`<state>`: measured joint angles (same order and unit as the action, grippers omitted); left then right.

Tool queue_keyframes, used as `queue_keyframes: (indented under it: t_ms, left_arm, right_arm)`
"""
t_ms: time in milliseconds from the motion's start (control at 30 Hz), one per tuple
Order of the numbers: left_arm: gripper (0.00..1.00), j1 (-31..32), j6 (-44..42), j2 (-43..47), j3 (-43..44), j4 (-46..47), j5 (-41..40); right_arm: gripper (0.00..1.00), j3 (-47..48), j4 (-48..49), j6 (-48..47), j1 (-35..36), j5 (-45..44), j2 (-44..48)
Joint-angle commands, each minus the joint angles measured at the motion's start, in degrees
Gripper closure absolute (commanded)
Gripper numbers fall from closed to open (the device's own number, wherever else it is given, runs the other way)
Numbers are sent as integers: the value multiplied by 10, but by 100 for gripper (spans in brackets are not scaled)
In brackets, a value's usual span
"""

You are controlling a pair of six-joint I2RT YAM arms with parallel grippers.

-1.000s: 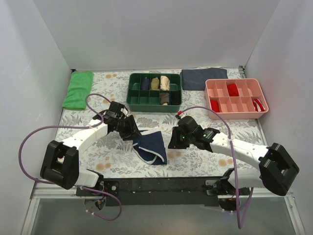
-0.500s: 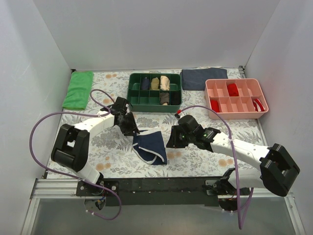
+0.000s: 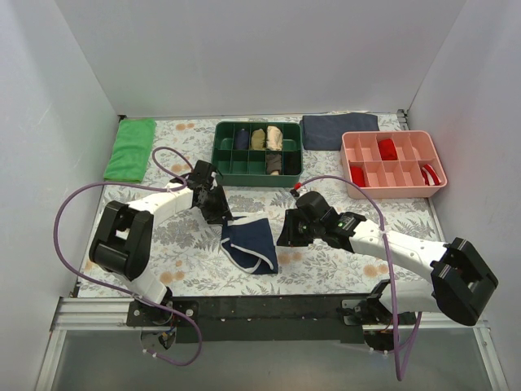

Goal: Roll the underwear
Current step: Fold the underwear at the center of the board.

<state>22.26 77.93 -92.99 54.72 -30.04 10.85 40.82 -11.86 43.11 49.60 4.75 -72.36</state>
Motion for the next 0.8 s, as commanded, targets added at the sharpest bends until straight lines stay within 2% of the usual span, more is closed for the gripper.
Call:
queue_keyframes:
  t_ms: [0, 633, 767]
  left_arm:
    - [67, 2, -11, 7, 7, 10, -13]
    - [74, 9, -6, 25, -4, 30, 16]
    - [81, 9, -6, 28, -9, 31, 15]
  right_arm:
    - [72, 16, 12, -6, 2, 3, 2]
    - [71, 11, 12, -2, 1, 5, -4]
    - [72, 9, 15, -1, 1, 7, -7]
